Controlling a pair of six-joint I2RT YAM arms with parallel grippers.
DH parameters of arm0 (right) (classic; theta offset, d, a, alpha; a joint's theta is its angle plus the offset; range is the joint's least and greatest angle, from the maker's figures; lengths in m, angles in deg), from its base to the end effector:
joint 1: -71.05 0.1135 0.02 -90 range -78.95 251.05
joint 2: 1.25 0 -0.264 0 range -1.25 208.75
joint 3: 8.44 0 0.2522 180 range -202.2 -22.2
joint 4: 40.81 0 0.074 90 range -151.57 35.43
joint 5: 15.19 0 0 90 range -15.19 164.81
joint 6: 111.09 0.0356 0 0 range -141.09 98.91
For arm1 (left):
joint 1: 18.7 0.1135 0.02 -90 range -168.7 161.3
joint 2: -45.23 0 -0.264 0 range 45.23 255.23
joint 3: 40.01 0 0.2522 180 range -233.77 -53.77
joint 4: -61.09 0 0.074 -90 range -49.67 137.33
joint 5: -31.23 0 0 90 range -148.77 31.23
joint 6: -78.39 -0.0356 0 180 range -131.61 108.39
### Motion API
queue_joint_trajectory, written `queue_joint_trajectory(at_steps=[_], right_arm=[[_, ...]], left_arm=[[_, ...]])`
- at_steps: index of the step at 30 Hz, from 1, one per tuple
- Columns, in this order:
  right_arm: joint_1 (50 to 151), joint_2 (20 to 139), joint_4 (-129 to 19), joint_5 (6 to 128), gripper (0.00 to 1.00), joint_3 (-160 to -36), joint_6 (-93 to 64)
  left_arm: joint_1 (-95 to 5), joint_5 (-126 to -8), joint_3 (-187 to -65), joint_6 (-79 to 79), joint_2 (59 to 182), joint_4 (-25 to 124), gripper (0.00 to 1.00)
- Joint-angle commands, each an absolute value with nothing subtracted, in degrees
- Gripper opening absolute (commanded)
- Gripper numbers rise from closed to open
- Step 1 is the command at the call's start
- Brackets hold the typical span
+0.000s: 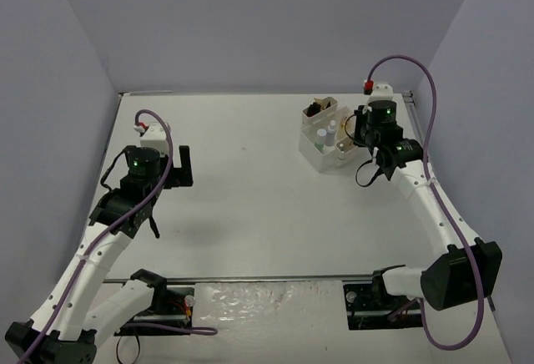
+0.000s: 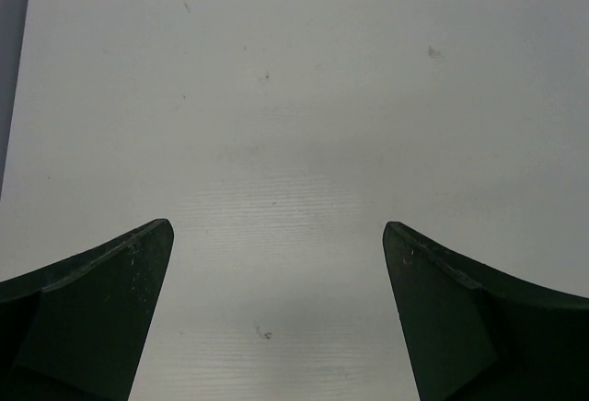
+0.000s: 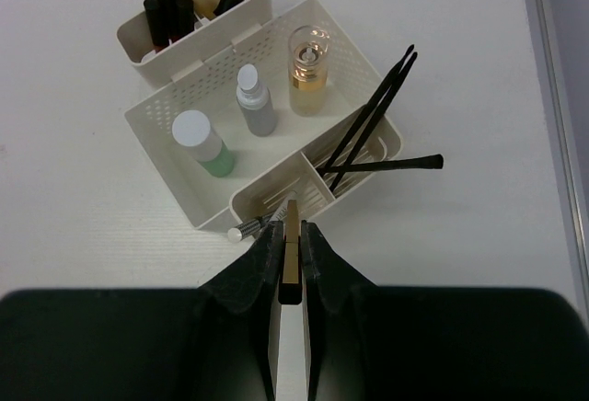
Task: Organize the makeup
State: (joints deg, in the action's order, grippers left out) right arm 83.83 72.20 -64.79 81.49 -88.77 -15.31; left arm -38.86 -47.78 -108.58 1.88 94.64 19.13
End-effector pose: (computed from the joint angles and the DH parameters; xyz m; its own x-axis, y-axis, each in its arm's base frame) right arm 0.2932 0.0623 0.3646 -0.2965 0.0353 -0.9544 -0.0818 0.9947 0.0622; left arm 0.1778 -0.0580 0.3545 -0.3942 -0.0992 -0.9137 0.0837 0.9861 -0.1432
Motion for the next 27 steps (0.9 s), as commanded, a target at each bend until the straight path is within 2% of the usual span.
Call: queue_joint_trajectory(at_steps=[1,9,12,23,26,27], right_arm=[[83.62,74.02,-56.62,82.01,0.00,-87.53,-16.35],[83.62,77.34,-50.71,82.00,0.00,-84.96,-16.43],[83.73,78.54,-50.36,81.59,0.05,-85.13,-16.22],[84.08,78.15,-50.91,78.82,0.53,-86.23,-14.99],[84.24,76.07,-51.63,77.79,0.74,-87.01,-14.32],[84.24,75.36,-51.92,77.72,0.78,-87.23,-14.24]], left_arm=[[-38.31,-46.76,-107.95,-0.07,92.44,21.93,0.97],[-37.94,-47.27,-107.08,-0.43,90.79,22.37,0.97],[-37.94,-47.60,-107.10,-0.36,90.69,22.06,0.97],[-37.40,-48.38,-106.84,-0.27,90.01,22.30,0.97],[-37.42,-48.19,-106.75,-0.18,89.49,22.45,0.97],[-37.42,-48.05,-106.68,-0.18,89.27,22.38,0.97]])
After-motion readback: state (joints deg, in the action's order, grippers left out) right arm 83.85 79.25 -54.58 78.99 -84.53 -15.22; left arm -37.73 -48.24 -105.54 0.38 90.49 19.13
